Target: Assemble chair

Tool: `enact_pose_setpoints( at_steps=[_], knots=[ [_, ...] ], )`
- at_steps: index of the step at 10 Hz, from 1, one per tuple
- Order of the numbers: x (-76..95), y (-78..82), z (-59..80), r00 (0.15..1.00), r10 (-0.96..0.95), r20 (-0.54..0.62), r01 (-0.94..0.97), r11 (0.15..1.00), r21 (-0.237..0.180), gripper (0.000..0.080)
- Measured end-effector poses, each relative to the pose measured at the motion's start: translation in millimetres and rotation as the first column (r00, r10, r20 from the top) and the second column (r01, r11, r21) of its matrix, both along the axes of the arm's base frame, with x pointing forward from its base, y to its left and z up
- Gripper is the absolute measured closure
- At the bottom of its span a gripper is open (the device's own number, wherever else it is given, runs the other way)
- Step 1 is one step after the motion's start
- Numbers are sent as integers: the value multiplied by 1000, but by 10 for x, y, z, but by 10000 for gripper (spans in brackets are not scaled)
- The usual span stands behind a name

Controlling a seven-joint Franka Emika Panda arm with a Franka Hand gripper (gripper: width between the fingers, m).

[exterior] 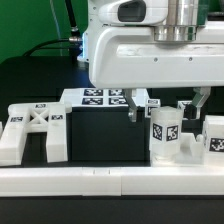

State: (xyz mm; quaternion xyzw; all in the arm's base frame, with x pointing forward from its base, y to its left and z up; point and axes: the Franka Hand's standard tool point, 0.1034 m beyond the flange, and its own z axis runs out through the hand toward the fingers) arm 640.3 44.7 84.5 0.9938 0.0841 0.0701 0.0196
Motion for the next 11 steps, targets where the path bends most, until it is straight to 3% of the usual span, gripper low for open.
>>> enact_pose_setpoints(
  at_steps=[1,2,3,4,7,11],
  knots=[
    [0,-3,0,1000,4,0,-4,1000,-2,264],
    [0,-3,0,1000,2,0,-2,1000,-2,264],
    [0,-3,-1,1000,2,0,-2,1000,-2,459],
    [0,-3,-1,1000,1,0,-1,1000,-2,511],
    [-1,-2,-2,999,-46,1,46,999,6,510],
    [-18,63,-12,871,-490,-15,490,868,81,509]
  ],
)
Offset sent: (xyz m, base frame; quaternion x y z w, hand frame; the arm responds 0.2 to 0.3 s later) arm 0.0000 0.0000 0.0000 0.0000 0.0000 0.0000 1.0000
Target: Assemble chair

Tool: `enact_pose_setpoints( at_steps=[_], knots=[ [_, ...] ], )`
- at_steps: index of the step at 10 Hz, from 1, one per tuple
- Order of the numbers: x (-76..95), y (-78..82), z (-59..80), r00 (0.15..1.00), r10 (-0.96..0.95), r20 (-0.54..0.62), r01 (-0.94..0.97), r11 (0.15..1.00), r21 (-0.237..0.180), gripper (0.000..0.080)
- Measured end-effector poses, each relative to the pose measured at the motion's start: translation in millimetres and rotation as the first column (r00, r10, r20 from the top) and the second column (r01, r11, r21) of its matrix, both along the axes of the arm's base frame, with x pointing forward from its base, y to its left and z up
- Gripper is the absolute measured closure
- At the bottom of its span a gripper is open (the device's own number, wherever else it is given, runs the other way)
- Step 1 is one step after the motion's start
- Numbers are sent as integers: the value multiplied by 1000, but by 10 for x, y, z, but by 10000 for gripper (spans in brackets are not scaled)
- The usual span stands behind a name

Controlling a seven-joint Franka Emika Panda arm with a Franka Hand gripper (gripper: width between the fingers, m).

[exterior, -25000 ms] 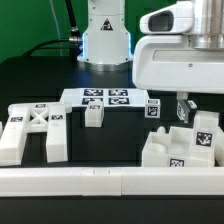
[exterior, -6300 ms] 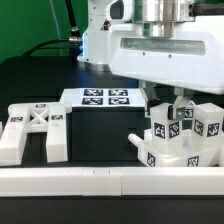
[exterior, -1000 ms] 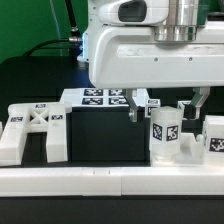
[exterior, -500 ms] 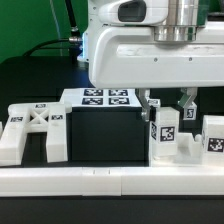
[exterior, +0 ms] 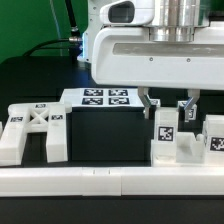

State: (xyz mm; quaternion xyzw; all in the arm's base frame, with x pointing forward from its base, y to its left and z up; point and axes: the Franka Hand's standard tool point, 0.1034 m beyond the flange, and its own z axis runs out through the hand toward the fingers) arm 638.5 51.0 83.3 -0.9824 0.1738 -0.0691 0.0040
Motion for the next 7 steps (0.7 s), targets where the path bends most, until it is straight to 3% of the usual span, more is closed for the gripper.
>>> enact_pose_setpoints(
  at_steps=[4,7],
  knots=[
    [5,7,-5,924,-382,-10,382,922,68,509],
    [5,28,-5,877,-481,-15,481,873,82,509]
  ],
)
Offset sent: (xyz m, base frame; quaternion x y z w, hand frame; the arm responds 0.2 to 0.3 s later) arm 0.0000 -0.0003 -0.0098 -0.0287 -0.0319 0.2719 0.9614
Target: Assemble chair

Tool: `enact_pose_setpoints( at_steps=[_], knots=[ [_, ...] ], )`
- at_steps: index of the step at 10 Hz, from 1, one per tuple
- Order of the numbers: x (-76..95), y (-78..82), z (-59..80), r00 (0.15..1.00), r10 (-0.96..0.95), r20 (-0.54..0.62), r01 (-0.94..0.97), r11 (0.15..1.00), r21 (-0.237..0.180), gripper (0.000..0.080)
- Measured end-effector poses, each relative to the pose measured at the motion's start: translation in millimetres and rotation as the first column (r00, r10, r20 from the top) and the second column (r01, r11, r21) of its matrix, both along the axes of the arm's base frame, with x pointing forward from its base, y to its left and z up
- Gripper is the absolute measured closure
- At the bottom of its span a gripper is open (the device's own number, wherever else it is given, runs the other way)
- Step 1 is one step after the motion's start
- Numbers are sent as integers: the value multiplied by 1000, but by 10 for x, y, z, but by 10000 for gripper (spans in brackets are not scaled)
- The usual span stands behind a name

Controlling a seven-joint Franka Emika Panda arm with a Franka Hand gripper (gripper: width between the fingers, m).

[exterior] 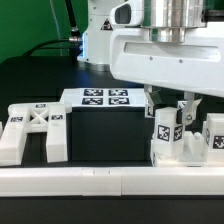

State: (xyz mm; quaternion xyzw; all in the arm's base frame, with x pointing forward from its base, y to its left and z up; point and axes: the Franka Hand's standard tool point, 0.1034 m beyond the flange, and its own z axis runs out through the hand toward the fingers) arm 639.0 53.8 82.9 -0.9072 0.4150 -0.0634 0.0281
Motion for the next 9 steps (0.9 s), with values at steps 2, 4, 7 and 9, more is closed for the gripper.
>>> enact_pose_setpoints(
  at_steps=[2,4,7,9],
  knots=[
    [1,-3,-1,999,48,1,-48,999,-7,422],
    [0,-4,-2,987,160,-1,-160,987,-25,235],
    [1,-25,-5,871,492,-23,-492,867,-78,154],
    [-7,-22,-38,768,638,-53,-640,761,-106,151]
  ],
)
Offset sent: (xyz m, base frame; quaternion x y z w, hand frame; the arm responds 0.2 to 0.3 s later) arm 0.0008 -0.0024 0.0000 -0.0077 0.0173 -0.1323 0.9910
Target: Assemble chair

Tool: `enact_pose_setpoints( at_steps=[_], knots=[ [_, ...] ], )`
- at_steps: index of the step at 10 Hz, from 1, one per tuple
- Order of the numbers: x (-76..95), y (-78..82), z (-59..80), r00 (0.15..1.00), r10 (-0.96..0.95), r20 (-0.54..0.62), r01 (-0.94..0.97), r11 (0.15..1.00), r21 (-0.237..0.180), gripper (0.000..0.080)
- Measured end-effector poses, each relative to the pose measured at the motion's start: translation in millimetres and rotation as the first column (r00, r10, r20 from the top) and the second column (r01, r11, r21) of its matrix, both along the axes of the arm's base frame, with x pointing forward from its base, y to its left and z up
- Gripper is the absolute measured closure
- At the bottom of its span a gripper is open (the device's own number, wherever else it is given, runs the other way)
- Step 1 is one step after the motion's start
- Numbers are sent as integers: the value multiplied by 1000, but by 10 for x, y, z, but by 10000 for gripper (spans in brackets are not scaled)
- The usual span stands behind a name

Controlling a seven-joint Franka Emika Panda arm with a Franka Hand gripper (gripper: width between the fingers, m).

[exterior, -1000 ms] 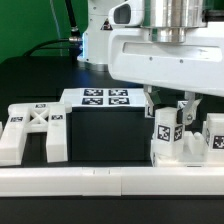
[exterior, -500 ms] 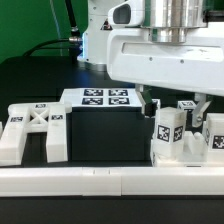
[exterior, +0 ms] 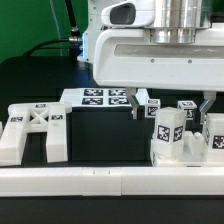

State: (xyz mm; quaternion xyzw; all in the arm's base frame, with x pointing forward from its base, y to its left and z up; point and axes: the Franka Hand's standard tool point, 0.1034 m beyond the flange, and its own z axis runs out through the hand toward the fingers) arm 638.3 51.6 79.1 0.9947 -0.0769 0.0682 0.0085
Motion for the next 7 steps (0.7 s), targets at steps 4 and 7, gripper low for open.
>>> enact_pose_setpoints(
  at_steps=[4,7],
  knots=[
    [-4,-28,-16,953,303,-25,-304,951,-64,151],
    [-4,-48,-16,883,466,-51,-469,878,-97,151]
  ],
)
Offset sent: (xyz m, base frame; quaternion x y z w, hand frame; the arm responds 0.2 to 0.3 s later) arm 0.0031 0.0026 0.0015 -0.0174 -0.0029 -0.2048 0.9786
